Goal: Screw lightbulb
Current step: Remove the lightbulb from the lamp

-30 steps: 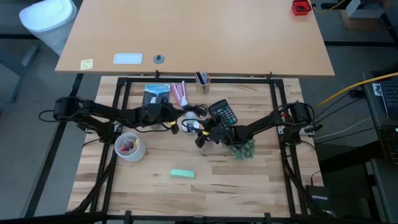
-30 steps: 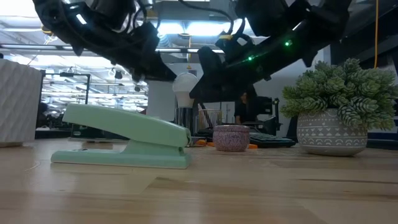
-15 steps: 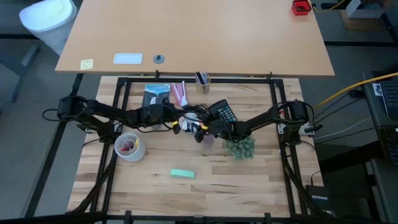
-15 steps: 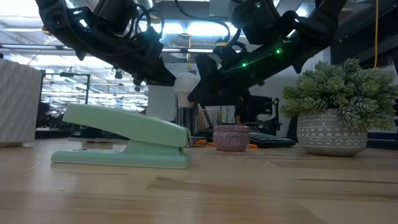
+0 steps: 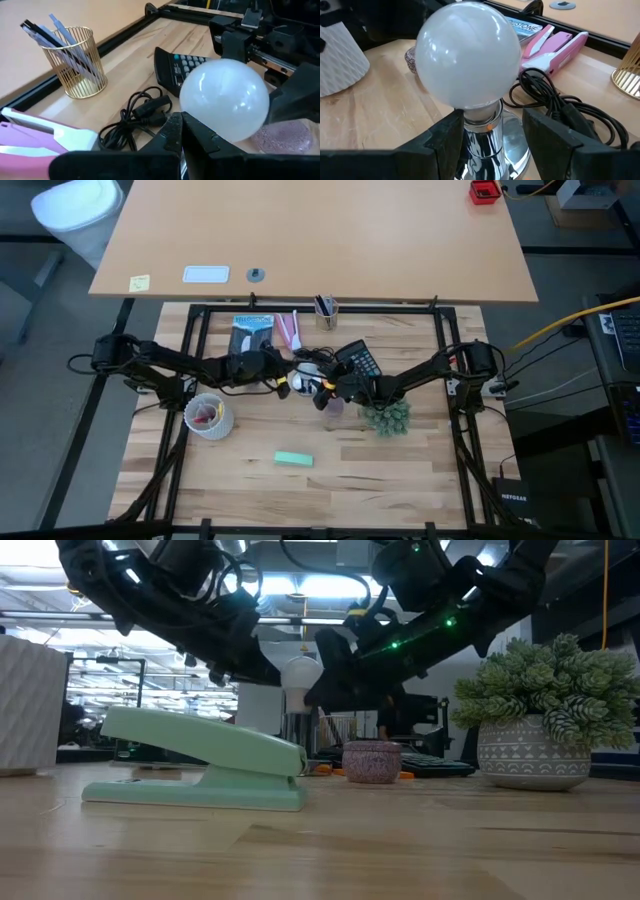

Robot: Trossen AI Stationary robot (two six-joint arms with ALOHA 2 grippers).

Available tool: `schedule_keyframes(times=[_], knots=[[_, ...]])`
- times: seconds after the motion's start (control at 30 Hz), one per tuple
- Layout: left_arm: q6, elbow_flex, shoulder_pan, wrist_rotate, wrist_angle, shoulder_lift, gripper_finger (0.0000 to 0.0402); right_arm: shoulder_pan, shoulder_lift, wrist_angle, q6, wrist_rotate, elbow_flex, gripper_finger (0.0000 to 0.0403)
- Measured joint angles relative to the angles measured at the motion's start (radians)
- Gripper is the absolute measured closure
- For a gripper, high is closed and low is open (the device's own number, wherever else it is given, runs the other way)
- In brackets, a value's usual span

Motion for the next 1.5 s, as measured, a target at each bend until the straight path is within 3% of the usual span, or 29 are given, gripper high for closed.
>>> schedule_keyframes(times=[0.27, 0.77, 1.13, 1.33, 1.5], knots=[[-0.044, -0.004, -0.032, 0.058, -0.091, 0.006, 0.0401, -0.005, 0.000, 0.002, 0.002, 0.019, 0.001, 0.0194], [-0.060, -0.003, -0.096, -0.010, -0.139, -0.063, 0.0401, -0.001, 0.000, -0.001, 0.002, -0.041, 0.001, 0.0194], [0.053, -0.002, -0.079, -0.258, -0.143, -0.211, 0.0401, 0.000, 0.004, 0.049, 0.011, -0.079, 0.001, 0.0194], [0.054, -0.001, 0.010, -0.241, -0.089, -0.189, 0.0401, 0.001, 0.006, 0.070, 0.012, -0.079, 0.001, 0.0194], [0.030, -0.001, 0.069, -0.127, -0.015, -0.123, 0.0401, 0.001, 0.006, 0.076, 0.013, -0.079, 0.001, 0.0194]])
